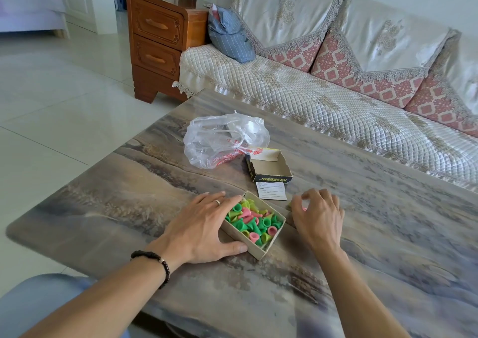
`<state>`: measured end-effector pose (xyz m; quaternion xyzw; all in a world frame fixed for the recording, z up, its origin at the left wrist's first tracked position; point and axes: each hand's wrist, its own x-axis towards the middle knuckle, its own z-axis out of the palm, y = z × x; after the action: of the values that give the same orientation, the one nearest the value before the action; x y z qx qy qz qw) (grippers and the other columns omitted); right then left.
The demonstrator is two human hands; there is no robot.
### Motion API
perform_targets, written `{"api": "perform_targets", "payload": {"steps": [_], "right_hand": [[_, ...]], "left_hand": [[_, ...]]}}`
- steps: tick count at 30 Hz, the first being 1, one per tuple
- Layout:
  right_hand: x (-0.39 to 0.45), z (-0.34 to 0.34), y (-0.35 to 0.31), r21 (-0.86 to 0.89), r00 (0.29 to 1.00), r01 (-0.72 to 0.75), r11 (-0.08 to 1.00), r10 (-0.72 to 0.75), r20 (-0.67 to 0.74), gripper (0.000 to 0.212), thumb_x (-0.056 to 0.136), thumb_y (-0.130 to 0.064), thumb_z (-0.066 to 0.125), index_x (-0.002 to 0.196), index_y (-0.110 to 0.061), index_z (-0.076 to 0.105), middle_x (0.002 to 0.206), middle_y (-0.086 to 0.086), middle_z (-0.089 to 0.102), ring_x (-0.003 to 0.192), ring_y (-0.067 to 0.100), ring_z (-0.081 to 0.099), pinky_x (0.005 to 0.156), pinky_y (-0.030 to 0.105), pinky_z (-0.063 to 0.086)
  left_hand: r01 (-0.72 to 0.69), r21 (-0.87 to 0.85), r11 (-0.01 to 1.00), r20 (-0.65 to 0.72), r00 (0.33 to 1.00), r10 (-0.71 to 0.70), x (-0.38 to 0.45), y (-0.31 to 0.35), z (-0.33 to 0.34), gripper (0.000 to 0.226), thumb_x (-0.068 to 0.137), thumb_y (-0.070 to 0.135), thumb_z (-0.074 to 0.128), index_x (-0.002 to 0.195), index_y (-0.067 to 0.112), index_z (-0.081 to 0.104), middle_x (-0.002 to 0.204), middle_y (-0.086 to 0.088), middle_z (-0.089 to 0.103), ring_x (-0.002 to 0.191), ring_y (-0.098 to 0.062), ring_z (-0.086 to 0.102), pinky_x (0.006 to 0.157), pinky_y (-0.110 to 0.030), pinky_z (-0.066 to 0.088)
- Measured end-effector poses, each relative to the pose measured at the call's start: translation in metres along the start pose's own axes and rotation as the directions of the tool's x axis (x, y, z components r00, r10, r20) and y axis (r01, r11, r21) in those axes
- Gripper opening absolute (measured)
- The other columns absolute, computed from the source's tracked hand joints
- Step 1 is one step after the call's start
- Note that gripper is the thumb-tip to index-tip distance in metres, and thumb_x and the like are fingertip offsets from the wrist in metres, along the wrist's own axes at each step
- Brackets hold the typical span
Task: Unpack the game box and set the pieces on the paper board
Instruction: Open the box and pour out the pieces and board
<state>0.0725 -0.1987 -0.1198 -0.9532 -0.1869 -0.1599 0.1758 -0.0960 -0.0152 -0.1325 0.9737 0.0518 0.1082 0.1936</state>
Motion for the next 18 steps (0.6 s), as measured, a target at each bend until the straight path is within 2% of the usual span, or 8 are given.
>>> {"api": "perform_targets", "payload": {"steps": [3, 5, 7, 10, 13, 18], "right_hand": [[-0.01, -0.009, -0.025, 0.165, 0.966, 0.245, 0.955, -0.226, -0.127, 0.022, 0.089, -0.033, 0.056, 0.088, -0.013, 0.066, 0.092, 0.005, 0.066, 0.09, 0.024, 0.055, 0.075, 0.037, 0.045], [-0.024, -0.011, -0.046, 0.208, 0.903, 0.429, 0.879, -0.422, -0.083, 0.025, 0.088, -0.035, 0.053, 0.081, -0.014, 0.064, 0.082, 0.001, 0.063, 0.08, 0.021, 0.056, 0.065, 0.035, 0.046], [-0.035, -0.008, -0.06, 0.152, 0.835, 0.546, 0.824, -0.55, -0.016, 0.026, 0.087, -0.038, 0.051, 0.076, -0.016, 0.06, 0.075, -0.002, 0.056, 0.073, 0.02, 0.054, 0.057, 0.033, 0.041], [-0.039, -0.003, -0.064, 0.117, 0.811, 0.576, 0.809, -0.583, 0.045, 0.029, 0.089, -0.04, 0.045, 0.075, -0.018, 0.057, 0.074, -0.004, 0.051, 0.069, 0.017, 0.052, 0.055, 0.027, 0.034], [-0.035, 0.0, -0.063, 0.092, 0.802, 0.591, 0.801, -0.596, 0.041, 0.03, 0.094, -0.037, 0.042, 0.074, -0.017, 0.054, 0.073, -0.003, 0.049, 0.068, 0.019, 0.053, 0.05, 0.03, 0.034], [-0.035, -0.002, -0.066, 0.04, 0.801, 0.597, 0.801, -0.598, 0.021, 0.03, 0.094, -0.035, 0.047, 0.07, -0.018, 0.051, 0.066, -0.003, 0.051, 0.059, 0.021, 0.055, 0.045, 0.028, 0.026]], "left_hand": [[0.004, -0.016, 1.0, -0.01, 1.0, -0.004, 0.0, 0.0, 0.0, 0.099, 0.072, 0.079, 0.053, 0.151, 0.032, 0.016, 0.15, 0.002, 0.039, 0.145, -0.008, 0.017, 0.116, -0.025, 0.007], [0.004, -0.01, 1.0, -0.024, 1.0, -0.004, 0.0, -0.002, 0.002, 0.099, 0.071, 0.08, 0.052, 0.15, 0.032, 0.018, 0.148, 0.001, 0.042, 0.144, -0.008, 0.018, 0.117, -0.026, 0.009], [0.003, 0.0, 1.0, -0.034, 0.999, -0.003, 0.0, -0.003, 0.005, 0.099, 0.07, 0.081, 0.05, 0.15, 0.032, 0.019, 0.147, 0.003, 0.043, 0.144, -0.007, 0.018, 0.118, -0.026, 0.01], [0.004, 0.002, 1.0, -0.034, 0.999, -0.004, 0.0, -0.003, 0.006, 0.1, 0.069, 0.081, 0.05, 0.15, 0.031, 0.019, 0.146, 0.002, 0.045, 0.144, -0.007, 0.018, 0.118, -0.026, 0.01], [0.007, 0.007, 1.0, -0.03, 1.0, -0.006, 0.0, -0.002, 0.005, 0.1, 0.07, 0.081, 0.05, 0.15, 0.031, 0.018, 0.147, 0.001, 0.043, 0.145, -0.007, 0.017, 0.118, -0.026, 0.009], [0.007, 0.009, 1.0, -0.026, 1.0, -0.007, 0.0, -0.002, 0.006, 0.099, 0.07, 0.081, 0.05, 0.149, 0.032, 0.016, 0.148, 0.002, 0.042, 0.145, -0.006, 0.016, 0.117, -0.025, 0.007]]}}
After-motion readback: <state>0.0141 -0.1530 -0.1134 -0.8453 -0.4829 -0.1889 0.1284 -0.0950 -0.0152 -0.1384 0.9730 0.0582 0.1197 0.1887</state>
